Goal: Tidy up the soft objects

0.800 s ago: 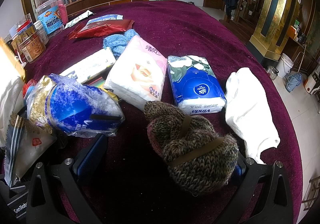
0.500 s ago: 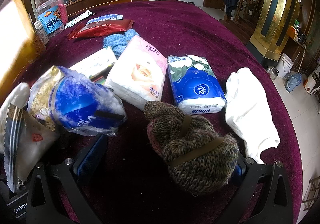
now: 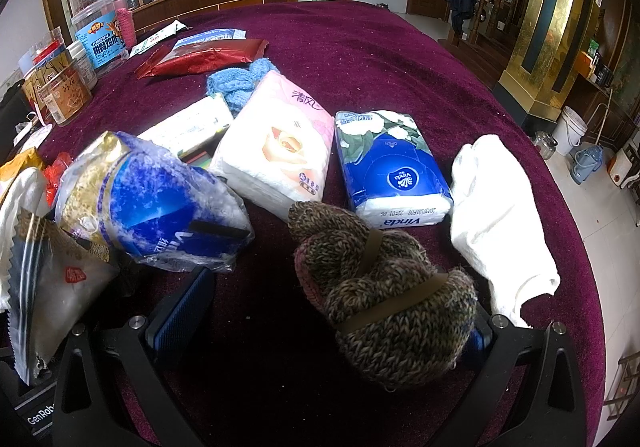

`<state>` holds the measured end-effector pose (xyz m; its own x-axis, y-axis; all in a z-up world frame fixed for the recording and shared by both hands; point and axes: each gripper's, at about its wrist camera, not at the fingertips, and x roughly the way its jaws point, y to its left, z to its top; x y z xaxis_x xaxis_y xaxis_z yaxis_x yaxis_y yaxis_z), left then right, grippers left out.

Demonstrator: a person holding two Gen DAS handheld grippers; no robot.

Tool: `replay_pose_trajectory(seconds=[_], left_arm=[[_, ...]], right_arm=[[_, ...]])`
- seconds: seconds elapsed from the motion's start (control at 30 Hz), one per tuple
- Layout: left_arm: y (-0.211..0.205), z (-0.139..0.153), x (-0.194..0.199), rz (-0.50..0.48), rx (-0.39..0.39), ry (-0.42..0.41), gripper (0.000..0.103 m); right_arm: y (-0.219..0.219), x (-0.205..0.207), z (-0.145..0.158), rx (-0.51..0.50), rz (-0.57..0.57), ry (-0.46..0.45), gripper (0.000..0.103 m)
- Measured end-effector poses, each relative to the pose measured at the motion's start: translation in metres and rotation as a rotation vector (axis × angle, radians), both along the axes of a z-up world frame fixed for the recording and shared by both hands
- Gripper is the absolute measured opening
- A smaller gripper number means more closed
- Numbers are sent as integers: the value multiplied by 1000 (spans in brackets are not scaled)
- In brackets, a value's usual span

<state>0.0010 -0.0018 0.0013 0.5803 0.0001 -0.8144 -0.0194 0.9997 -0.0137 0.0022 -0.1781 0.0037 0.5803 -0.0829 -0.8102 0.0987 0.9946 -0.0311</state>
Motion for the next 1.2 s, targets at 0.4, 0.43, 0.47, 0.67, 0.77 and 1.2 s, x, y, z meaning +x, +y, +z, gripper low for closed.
replay_pose_trajectory(seconds=[0.4, 0.43, 0.47, 0.67, 0.77, 1.2], left_arm=[[0, 0, 0, 0, 0, 0, 102], [0, 0, 0, 0, 0, 0, 102], [0, 0, 0, 0, 0, 0, 102], [0, 0, 0, 0, 0, 0, 102], [0, 0, 0, 0, 0, 0, 102], [8, 3, -9, -70, -37, 75, 102]], right_arm=[[0, 0, 0, 0, 0, 0, 102], [0, 0, 0, 0, 0, 0, 102], [0, 0, 0, 0, 0, 0, 102], [0, 0, 0, 1, 0, 0, 102], [0, 0, 0, 0, 0, 0, 102], [-2, -1, -1, 2, 4, 1, 103]])
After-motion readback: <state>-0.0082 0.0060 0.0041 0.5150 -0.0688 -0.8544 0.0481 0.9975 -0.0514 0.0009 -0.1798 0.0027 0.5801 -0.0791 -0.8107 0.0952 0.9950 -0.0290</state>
